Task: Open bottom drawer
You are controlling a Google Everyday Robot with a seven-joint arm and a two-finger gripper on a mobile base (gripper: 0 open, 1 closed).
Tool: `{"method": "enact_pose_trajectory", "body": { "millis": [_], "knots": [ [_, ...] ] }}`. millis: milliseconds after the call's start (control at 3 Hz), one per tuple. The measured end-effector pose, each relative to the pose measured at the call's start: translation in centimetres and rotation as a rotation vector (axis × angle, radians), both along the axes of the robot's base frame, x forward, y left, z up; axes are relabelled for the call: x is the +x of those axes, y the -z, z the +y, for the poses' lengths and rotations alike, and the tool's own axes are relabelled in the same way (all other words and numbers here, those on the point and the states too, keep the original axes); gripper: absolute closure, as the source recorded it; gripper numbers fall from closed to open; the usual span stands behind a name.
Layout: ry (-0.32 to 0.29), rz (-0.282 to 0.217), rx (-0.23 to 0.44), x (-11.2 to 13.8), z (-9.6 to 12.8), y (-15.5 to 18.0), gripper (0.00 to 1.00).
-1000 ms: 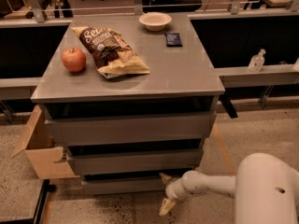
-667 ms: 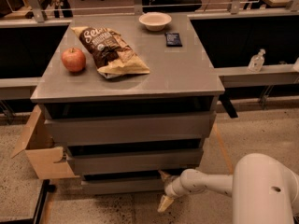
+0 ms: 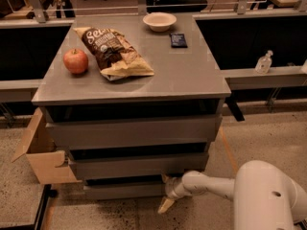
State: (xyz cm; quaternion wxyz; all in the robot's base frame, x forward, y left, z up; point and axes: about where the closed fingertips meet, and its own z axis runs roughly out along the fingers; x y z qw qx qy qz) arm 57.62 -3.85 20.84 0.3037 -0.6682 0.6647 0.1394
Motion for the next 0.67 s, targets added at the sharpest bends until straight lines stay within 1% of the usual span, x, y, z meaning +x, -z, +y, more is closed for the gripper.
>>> {"method": "enact_pose_trajectory", "body": {
  "millis": [667],
  "knots": [
    [0.01,0.036,0.008,1.9,1.0,2.6,0.0]
  ]
}}
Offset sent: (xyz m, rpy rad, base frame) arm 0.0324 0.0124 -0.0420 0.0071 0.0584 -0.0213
